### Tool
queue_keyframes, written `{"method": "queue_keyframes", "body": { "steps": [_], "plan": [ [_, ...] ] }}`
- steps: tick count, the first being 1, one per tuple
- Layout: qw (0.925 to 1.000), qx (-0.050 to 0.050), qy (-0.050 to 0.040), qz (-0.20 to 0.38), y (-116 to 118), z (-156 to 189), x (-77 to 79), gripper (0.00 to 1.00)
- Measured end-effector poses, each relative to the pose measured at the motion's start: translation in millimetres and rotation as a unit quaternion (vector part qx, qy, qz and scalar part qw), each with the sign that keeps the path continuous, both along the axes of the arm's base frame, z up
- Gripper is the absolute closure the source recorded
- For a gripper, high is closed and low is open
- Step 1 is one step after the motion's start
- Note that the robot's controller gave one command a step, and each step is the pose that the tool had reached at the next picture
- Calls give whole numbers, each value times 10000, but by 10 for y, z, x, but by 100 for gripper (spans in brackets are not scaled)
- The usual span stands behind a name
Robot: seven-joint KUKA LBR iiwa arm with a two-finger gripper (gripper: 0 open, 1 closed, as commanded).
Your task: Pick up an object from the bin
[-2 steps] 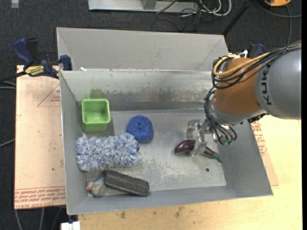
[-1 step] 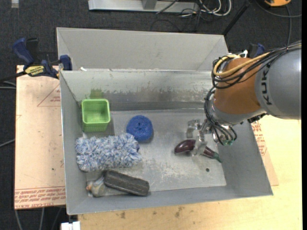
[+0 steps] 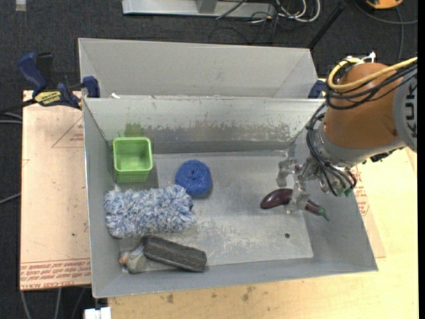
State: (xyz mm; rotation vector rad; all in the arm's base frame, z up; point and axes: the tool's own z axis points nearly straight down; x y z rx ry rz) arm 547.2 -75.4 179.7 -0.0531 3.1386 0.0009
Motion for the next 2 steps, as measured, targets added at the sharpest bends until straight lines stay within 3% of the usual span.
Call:
{"method": "queue_keyframes", "body": {
  "steps": [1, 2],
  "plan": [
    [10000, 1, 0, 0, 0, 0, 0, 100],
    [10000, 1, -4, -84, 4, 935, -18, 100]
  ]
}}
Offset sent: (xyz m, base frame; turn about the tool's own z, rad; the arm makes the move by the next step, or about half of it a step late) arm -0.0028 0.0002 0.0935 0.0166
